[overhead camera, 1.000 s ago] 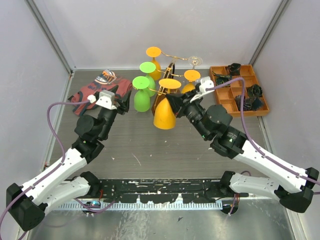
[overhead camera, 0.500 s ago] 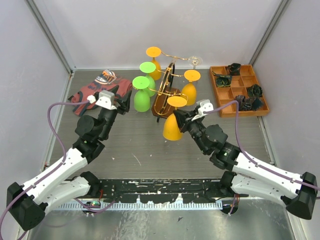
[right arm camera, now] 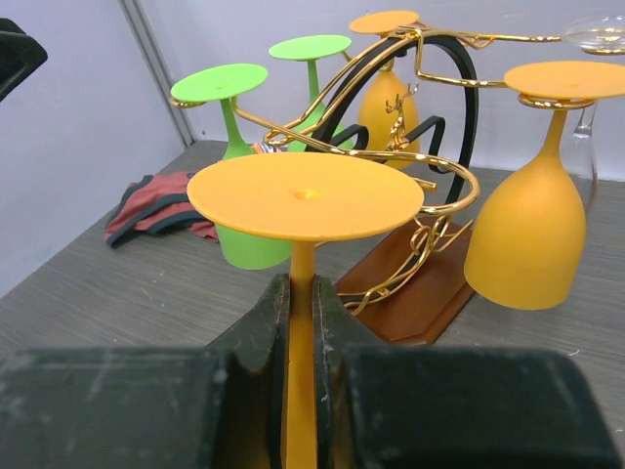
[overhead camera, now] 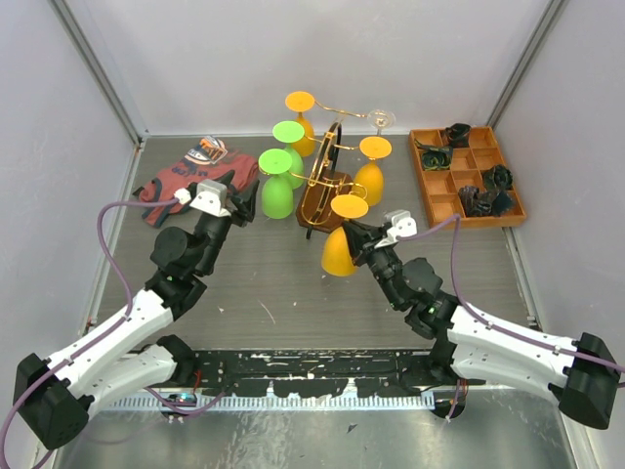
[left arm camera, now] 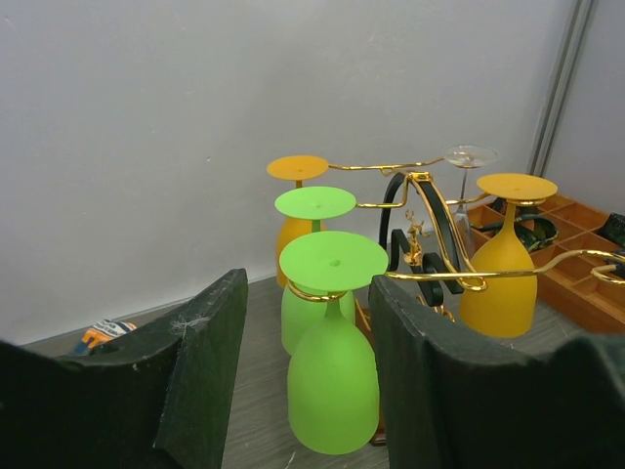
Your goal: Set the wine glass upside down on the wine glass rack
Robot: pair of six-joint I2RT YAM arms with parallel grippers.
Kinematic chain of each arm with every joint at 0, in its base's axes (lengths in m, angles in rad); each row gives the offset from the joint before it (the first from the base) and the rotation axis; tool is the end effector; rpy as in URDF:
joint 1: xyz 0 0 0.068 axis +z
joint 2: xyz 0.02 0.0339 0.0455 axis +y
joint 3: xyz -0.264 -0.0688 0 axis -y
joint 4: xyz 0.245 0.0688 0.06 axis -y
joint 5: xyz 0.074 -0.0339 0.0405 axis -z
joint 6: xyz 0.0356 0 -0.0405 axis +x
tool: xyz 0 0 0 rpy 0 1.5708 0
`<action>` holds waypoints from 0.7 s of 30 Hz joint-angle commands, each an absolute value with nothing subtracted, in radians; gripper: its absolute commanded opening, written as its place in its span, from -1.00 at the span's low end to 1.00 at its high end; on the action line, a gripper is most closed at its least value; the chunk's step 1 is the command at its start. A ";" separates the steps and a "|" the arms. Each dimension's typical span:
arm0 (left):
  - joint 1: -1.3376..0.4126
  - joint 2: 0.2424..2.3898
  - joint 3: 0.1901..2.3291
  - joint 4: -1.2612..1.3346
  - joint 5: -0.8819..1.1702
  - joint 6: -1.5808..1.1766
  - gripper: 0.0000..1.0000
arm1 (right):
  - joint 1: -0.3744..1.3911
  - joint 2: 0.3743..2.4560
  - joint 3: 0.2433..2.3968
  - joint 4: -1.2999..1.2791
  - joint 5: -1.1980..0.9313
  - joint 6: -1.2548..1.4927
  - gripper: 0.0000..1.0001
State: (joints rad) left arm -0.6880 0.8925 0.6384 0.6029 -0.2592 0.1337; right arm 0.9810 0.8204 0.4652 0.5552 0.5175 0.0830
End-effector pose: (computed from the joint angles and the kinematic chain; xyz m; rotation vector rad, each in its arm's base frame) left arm 0.1668 -0.1253 0.3526 0.2790 1.2087 -0.3235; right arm 0.1222 0.1509 0.2985 -0.1921 1.4048 0.5292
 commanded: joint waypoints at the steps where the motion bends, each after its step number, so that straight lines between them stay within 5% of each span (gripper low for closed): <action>1: -0.683 0.893 0.629 0.652 -0.247 0.135 0.18 | 0.986 0.832 0.468 0.704 0.541 0.032 -0.99; 21: -0.682 0.914 0.634 0.666 -0.252 0.165 0.18 | 0.953 1.038 0.532 0.802 0.552 -0.018 -0.99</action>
